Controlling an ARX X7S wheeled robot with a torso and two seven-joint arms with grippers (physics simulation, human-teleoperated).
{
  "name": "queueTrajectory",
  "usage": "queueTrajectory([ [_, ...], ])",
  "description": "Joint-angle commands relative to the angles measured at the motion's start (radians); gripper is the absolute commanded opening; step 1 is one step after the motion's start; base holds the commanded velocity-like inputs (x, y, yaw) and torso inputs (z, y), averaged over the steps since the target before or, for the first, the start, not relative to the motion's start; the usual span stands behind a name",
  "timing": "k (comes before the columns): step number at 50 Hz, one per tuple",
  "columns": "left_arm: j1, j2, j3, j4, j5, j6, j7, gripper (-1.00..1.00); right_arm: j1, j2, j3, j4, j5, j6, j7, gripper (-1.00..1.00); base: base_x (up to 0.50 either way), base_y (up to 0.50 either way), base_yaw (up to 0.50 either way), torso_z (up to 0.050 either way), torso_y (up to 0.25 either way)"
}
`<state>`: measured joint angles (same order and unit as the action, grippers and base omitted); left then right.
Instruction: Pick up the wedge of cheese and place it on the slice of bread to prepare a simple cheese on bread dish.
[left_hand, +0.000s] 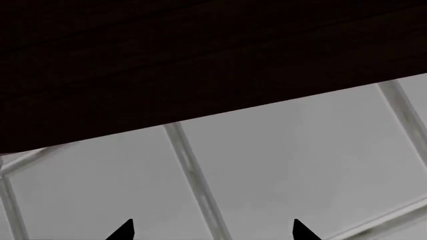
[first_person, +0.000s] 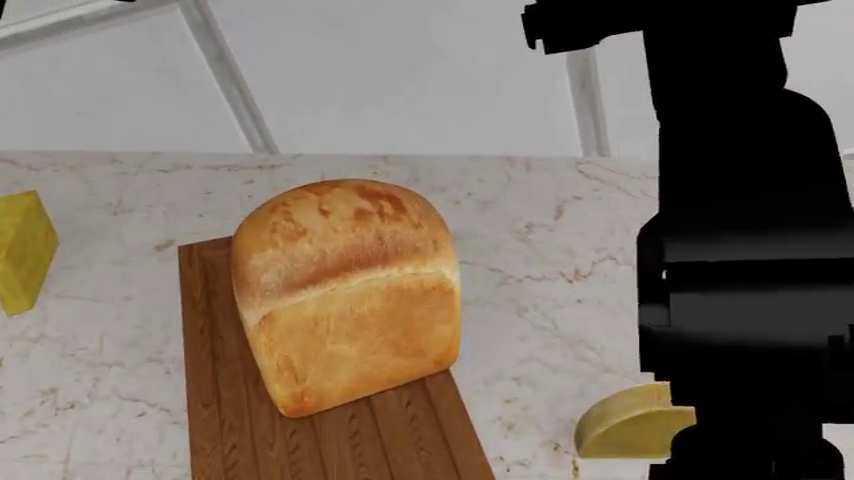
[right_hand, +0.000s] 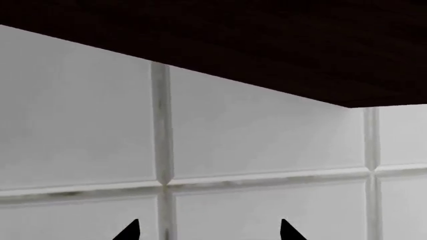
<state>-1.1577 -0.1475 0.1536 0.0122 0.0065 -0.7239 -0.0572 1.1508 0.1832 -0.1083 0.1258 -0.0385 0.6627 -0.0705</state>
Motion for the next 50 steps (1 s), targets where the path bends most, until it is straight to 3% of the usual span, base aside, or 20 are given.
queueTrajectory([
  [1,0.052,-0.003,-0.008,0.053,-0.011,-0.014,-0.012,1.00,-0.033,0.045,0.038,-0.115,0.059,0.117,-0.064,1.00,0.00,0.00,0.00,0.000,0.000],
  [33,0.049,-0.013,0.004,0.044,-0.029,-0.013,-0.027,1.00,-0.134,0.182,0.181,-0.254,0.193,0.317,-0.204,1.00,0.00,0.00,0.00,0.000,0.000],
  [50,0.048,-0.018,0.010,0.043,-0.041,-0.017,-0.031,1.00,-0.170,0.287,0.165,-0.287,0.176,0.410,-0.223,1.00,0.00,0.00,0.00,0.000,0.000],
])
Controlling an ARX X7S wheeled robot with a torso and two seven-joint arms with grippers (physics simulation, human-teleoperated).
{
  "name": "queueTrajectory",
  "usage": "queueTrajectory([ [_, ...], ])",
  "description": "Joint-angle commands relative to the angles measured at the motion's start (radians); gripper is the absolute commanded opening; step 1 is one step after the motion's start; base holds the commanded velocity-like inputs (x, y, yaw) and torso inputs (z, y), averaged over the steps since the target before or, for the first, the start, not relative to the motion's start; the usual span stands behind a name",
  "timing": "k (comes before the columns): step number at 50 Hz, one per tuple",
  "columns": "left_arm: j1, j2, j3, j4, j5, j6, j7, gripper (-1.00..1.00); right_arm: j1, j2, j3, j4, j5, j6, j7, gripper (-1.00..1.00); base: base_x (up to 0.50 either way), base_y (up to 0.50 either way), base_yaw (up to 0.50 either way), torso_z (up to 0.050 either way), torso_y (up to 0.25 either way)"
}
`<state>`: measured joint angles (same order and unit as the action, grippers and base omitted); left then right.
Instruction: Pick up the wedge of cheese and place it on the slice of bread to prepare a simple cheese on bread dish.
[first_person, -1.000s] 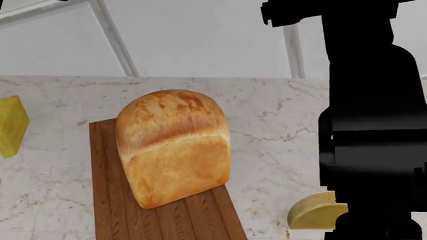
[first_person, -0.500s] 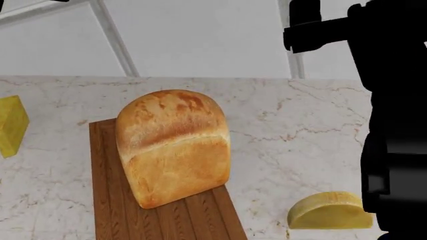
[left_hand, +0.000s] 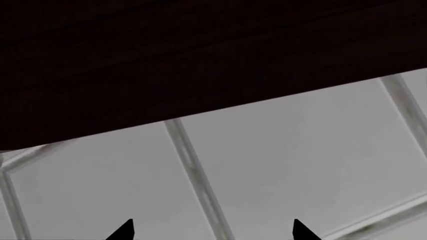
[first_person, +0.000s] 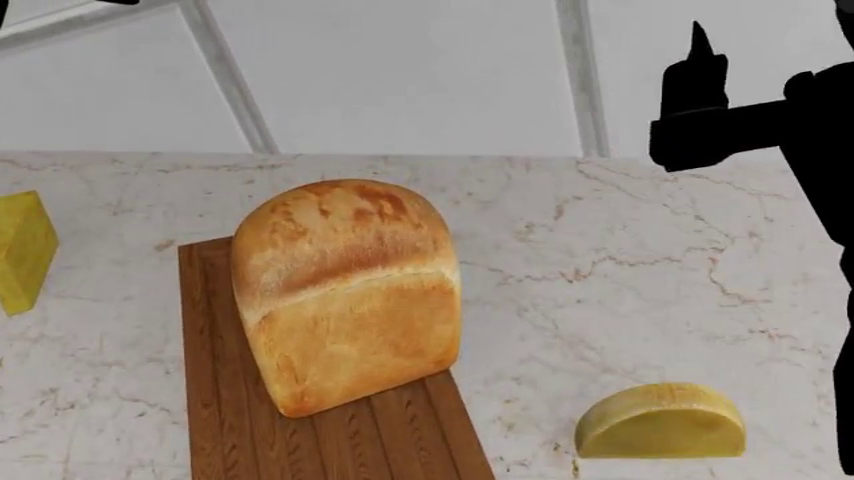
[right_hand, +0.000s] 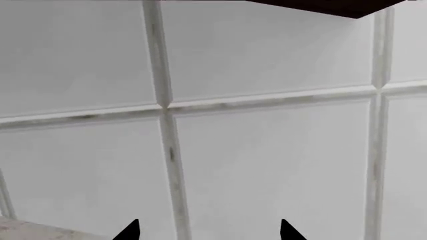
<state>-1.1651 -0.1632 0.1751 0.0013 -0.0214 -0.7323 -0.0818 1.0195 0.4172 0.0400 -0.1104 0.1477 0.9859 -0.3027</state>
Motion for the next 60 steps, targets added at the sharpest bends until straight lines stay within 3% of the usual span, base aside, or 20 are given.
queueTrajectory([
  [1,0.055,-0.003,-0.011,0.054,-0.014,-0.008,-0.007,1.00,-0.039,0.053,0.017,-0.051,-0.010,0.086,0.010,1.00,0.00,0.00,0.00,0.000,0.000],
  [16,0.054,-0.007,-0.006,0.054,-0.023,-0.008,-0.014,1.00,-0.039,0.054,0.016,-0.051,-0.007,0.086,0.012,1.00,0.00,0.00,0.00,0.000,0.000],
  [49,0.049,-0.017,0.011,0.044,-0.037,-0.012,-0.025,1.00,-0.144,0.268,-0.019,-0.172,0.217,0.081,-0.397,1.00,0.00,0.00,0.00,0.000,0.000],
  [60,0.048,-0.020,0.015,0.044,-0.041,-0.015,-0.030,1.00,-0.134,0.306,-0.050,-0.086,0.217,-0.042,-0.493,1.00,0.00,0.00,0.00,0.000,0.000],
])
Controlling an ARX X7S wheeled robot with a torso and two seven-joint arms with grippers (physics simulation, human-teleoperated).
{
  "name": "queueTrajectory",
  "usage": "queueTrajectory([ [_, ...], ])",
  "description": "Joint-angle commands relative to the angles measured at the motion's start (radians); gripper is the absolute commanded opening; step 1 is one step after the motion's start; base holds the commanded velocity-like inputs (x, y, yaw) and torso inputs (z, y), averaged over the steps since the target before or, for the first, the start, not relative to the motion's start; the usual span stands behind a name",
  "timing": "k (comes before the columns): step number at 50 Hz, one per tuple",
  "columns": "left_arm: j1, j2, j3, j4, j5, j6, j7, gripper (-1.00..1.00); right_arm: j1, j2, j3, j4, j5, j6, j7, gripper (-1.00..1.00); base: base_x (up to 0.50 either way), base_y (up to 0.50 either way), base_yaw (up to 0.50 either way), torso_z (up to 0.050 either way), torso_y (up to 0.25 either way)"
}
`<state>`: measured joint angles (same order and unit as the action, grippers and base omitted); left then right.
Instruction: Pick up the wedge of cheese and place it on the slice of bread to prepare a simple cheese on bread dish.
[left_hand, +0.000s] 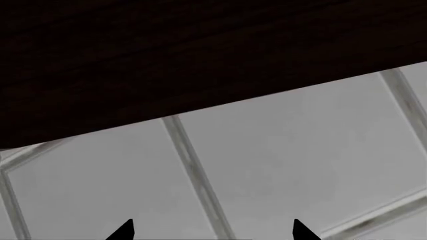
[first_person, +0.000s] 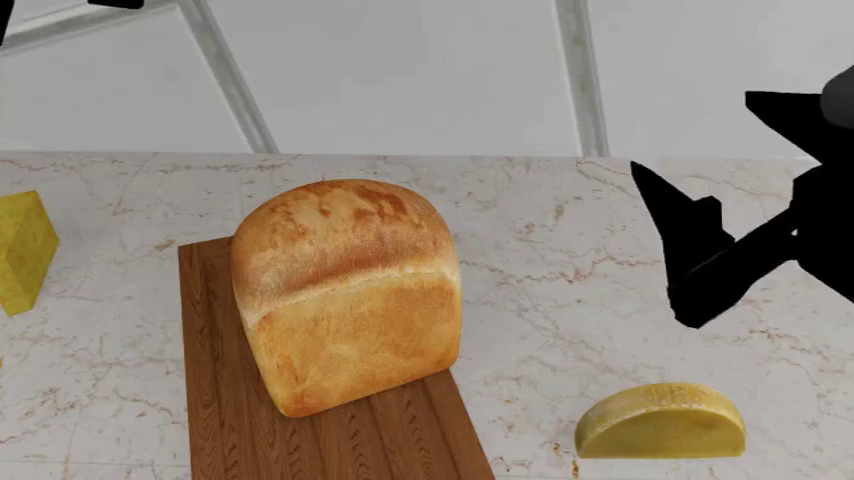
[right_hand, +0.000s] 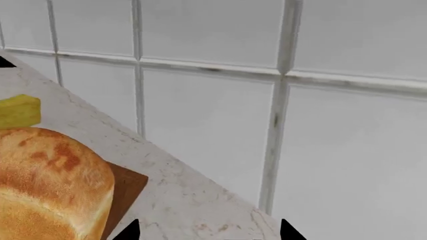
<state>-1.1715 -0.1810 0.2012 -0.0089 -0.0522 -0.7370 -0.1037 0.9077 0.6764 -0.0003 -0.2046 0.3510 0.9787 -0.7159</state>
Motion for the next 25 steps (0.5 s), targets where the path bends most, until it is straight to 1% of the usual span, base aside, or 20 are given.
queueTrajectory([
  [1,0.053,-0.002,-0.009,0.052,-0.012,-0.011,-0.007,1.00,-0.022,0.048,-0.010,0.013,0.013,-0.039,-0.082,1.00,0.00,0.00,0.00,0.000,0.000],
  [11,0.054,-0.005,-0.008,0.055,-0.019,-0.008,-0.009,1.00,-0.004,0.068,-0.050,0.051,-0.005,-0.060,-0.105,1.00,0.00,0.00,0.00,0.000,0.000],
  [15,0.055,-0.007,-0.007,0.048,-0.019,-0.002,-0.011,1.00,-0.010,0.068,-0.044,0.057,0.002,-0.058,-0.108,1.00,0.00,0.00,0.00,0.000,0.000],
  [19,0.045,-0.007,0.006,0.038,-0.009,-0.030,-0.021,1.00,-0.032,0.075,-0.046,0.047,0.000,-0.058,-0.106,1.00,0.00,0.00,0.00,0.000,0.000],
  [25,0.045,-0.009,0.005,0.043,-0.014,-0.024,-0.022,1.00,-0.085,0.090,-0.036,0.027,0.010,-0.061,-0.113,1.00,0.00,0.00,0.00,0.000,0.000],
])
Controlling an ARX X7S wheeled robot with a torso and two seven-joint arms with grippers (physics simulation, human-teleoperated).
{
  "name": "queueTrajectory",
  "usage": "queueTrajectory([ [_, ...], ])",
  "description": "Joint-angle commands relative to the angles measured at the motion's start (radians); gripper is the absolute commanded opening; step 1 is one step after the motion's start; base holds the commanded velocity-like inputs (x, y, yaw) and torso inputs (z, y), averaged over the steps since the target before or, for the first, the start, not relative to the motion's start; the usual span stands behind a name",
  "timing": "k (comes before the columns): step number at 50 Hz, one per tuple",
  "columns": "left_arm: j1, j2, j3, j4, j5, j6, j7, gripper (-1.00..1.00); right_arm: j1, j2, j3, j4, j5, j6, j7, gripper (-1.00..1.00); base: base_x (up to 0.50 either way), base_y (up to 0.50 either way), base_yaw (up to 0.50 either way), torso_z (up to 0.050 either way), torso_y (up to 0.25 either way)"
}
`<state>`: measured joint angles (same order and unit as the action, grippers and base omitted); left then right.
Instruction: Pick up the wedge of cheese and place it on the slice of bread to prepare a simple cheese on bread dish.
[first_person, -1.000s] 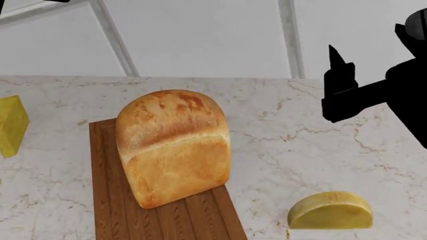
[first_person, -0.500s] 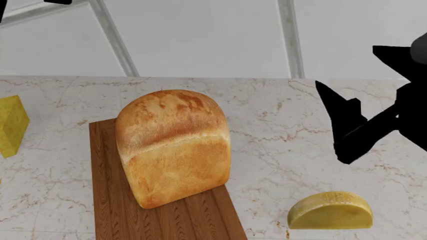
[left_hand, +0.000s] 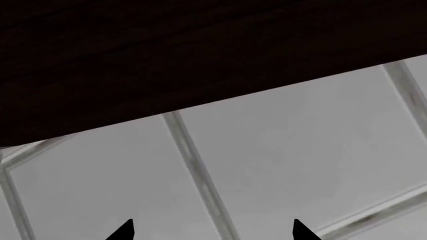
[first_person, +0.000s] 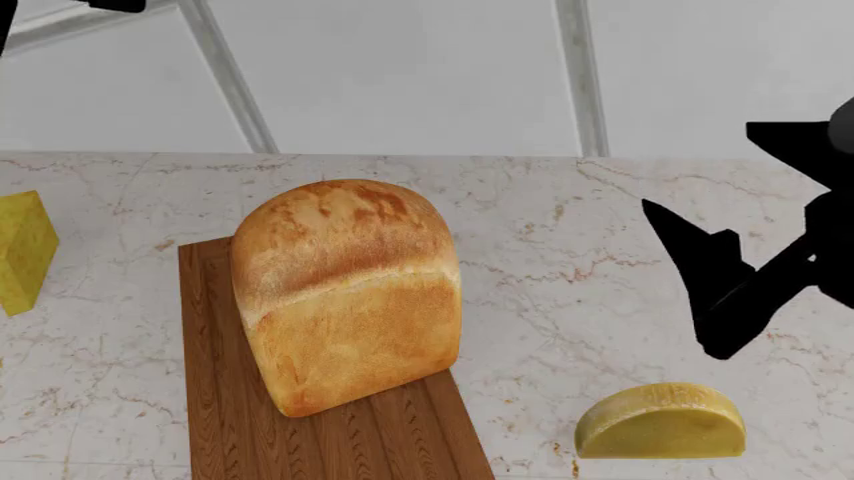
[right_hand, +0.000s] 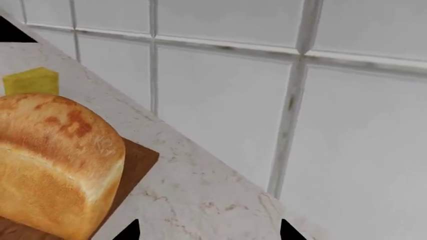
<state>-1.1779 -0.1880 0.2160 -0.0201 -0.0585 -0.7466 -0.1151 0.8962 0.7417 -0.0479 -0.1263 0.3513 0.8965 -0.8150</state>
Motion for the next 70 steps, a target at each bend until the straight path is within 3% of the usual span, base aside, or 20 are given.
queueTrajectory([
  [1,0.052,-0.002,-0.010,0.055,-0.008,-0.015,-0.011,1.00,-0.077,0.026,0.012,-0.051,0.009,0.019,-0.015,1.00,0.00,0.00,0.00,0.000,0.000],
  [15,0.050,-0.005,-0.004,0.054,-0.018,-0.017,-0.011,1.00,-0.138,0.081,0.020,-0.070,0.049,0.054,-0.071,1.00,0.00,0.00,0.00,0.000,0.000],
  [24,0.051,-0.007,-0.004,0.050,-0.021,-0.010,-0.015,1.00,-0.120,0.148,-0.044,-0.073,0.042,0.065,-0.138,1.00,0.00,0.00,0.00,0.000,0.000],
  [40,0.051,-0.011,0.000,0.048,-0.029,-0.007,-0.020,1.00,-0.109,0.145,-0.046,-0.072,0.034,0.076,-0.113,1.00,0.00,0.00,0.00,0.000,0.000],
  [42,0.050,-0.012,0.001,0.052,-0.030,-0.011,-0.021,1.00,-0.114,0.165,-0.088,-0.102,0.024,0.031,-0.154,1.00,0.00,0.00,0.00,0.000,0.000],
  [53,0.047,-0.015,0.006,0.049,-0.034,-0.014,-0.022,1.00,-0.197,0.241,-0.040,-0.095,0.071,-0.149,-0.306,1.00,0.00,0.00,0.00,0.000,0.000],
  [56,0.047,-0.015,0.007,0.045,-0.035,-0.013,-0.023,1.00,-0.174,0.257,-0.029,-0.094,0.094,-0.134,-0.334,1.00,0.00,0.00,0.00,0.000,0.000],
  [61,0.045,-0.016,0.011,0.043,-0.035,-0.015,-0.026,1.00,-0.266,0.284,-0.005,-0.062,0.077,-0.261,-0.380,1.00,0.00,0.00,0.00,0.000,0.000],
  [70,0.045,-0.018,0.013,0.042,-0.039,-0.013,-0.029,1.00,-0.163,0.290,-0.100,0.074,0.030,-0.379,-0.530,1.00,0.00,0.00,0.00,0.000,0.000],
])
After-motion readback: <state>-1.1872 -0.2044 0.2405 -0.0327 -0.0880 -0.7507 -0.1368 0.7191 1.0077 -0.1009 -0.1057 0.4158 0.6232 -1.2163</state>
